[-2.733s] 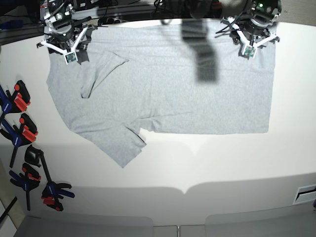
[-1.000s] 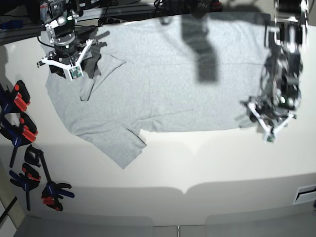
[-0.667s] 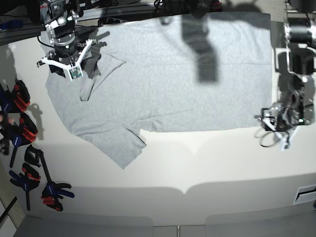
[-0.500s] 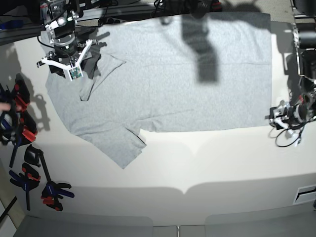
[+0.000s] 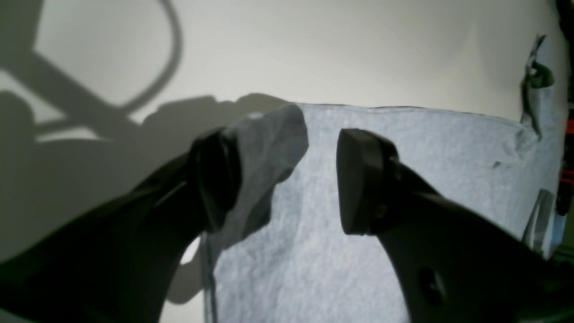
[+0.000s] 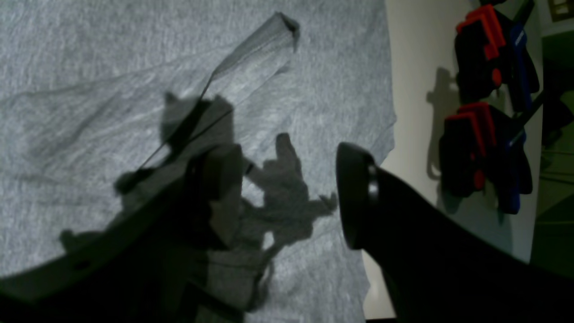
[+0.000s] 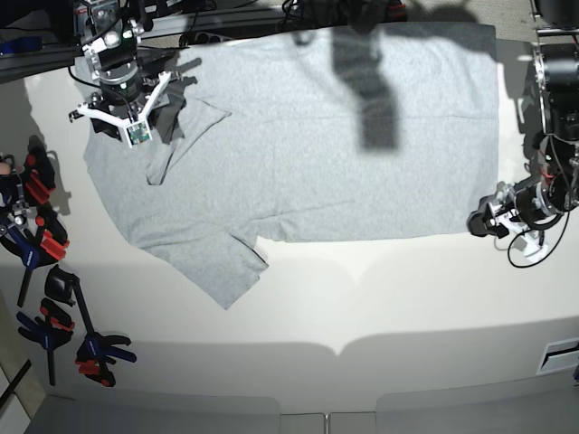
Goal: Fold the T-shirt properly
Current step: 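Move the left gripper down along the shirt side to the hem corner, then move the right gripper to the hem corner and grasp it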
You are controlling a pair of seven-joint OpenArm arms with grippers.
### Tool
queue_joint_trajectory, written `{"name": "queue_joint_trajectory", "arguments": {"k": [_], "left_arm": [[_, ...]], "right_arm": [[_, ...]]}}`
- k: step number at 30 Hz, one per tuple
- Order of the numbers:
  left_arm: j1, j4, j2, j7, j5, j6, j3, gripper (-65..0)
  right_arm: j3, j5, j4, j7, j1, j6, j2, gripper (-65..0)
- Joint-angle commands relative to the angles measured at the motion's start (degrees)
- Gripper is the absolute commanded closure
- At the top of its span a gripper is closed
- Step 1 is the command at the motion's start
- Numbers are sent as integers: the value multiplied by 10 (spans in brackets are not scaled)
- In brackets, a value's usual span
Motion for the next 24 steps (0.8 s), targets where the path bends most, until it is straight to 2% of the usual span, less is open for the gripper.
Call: {"name": "queue_joint_trajectory", "arguments": {"k": [1,6,8,12,15,20,24], "left_arm": [[0,0,4,28,20,5,2,-346],[0,0,10,27,23,5,2,-336],[0,0,10,28,38,5,2,-296],[0,0,5,28,64,5,2,-158],[0,0,5,25,65,5,2,0],[-1,0,8,14,64,5,2,0],[-1,0,8,14,56,5,2,0]], "right_arm": [[3,-7,10,9,1,-2,8,-316],[3,-7,10,9,2,-2,8,-316],[3,-7,10,20,2,-2,8,-316],[3,-7,10,42,6,-2,7,-316],[3,-1,10,36,23,-2,7,-316],[3,95,10,36,91,1,6,-316],[3,100,9,32,173,19,-22,-316]]}}
